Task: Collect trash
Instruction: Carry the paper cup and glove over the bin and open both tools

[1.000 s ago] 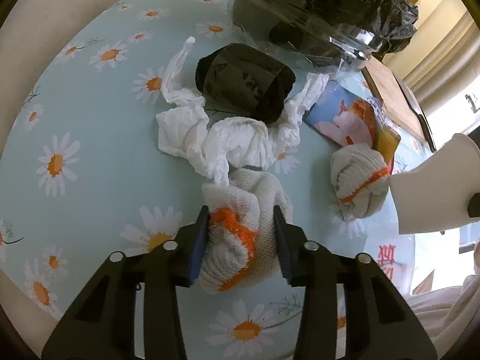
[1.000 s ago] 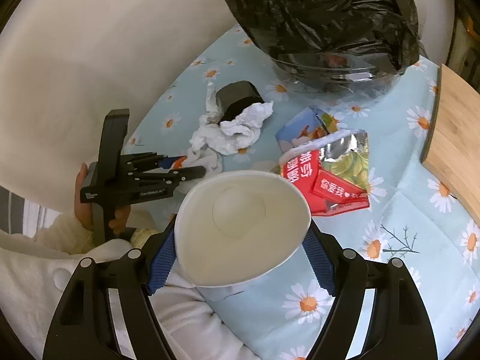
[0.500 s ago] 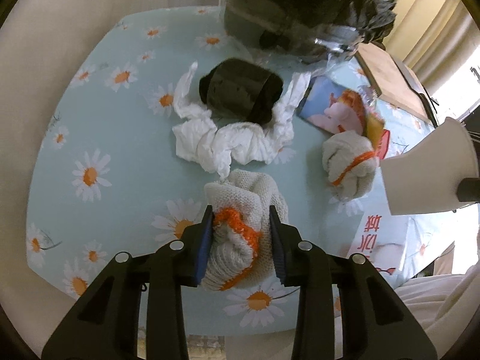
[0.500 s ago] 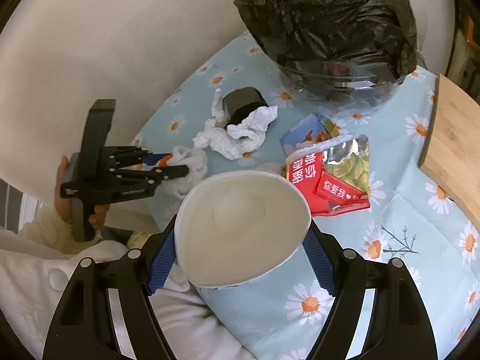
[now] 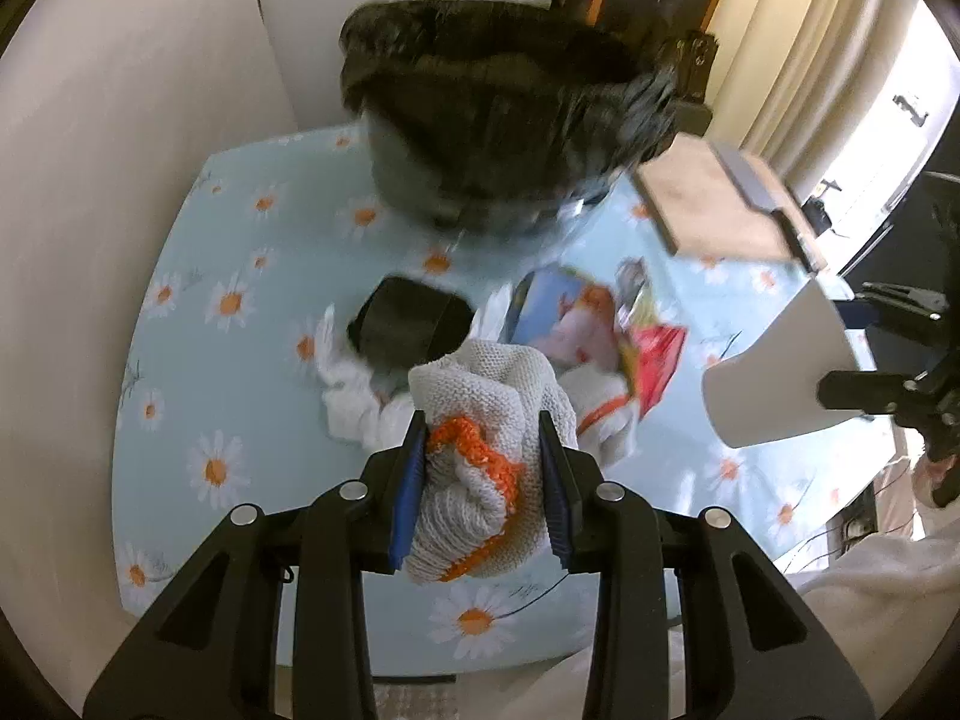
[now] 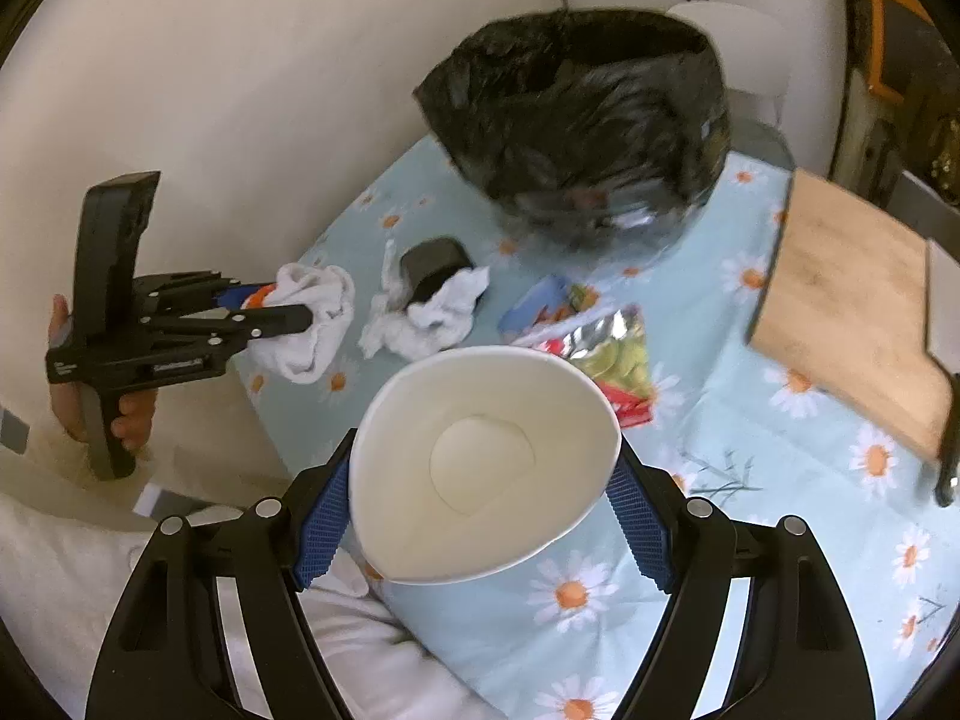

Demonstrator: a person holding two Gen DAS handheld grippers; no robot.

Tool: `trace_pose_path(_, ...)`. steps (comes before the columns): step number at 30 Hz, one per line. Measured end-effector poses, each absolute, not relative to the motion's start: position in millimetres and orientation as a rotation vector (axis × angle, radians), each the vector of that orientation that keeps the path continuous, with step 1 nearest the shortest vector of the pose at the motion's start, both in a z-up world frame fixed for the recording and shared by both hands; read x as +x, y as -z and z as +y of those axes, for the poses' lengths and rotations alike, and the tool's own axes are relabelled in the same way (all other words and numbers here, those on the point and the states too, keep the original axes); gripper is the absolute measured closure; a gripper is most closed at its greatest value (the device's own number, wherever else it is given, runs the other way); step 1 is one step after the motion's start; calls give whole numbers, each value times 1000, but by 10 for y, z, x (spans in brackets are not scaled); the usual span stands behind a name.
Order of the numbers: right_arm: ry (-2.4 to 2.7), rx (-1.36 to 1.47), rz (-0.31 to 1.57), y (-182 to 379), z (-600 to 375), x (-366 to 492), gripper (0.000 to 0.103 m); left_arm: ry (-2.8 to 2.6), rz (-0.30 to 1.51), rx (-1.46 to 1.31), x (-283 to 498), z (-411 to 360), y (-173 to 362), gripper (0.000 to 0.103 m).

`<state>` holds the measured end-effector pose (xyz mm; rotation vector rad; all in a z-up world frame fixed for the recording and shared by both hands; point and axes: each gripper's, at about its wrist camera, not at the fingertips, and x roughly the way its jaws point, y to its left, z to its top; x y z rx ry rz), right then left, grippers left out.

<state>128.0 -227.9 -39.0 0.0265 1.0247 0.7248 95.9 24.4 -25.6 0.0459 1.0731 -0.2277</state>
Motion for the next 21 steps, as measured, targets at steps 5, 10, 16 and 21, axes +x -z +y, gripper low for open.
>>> trace_pose_path(5,-691,41,973,162,-2388,1352,30,256,1019,42,1065,151,65,68)
trace_pose_path(10,-636,46,888,-151,-2462,1460,30,277,1002,88,1214,80,-48,68)
trace_pose_path(16,-607,43,815,-442,-2478,1659,30,292,974,94,1449,60,-200,68)
trace_pose_path(21,-585,33,778,-590,-2454,1857,30,343,959,122,1682,16,-306,68)
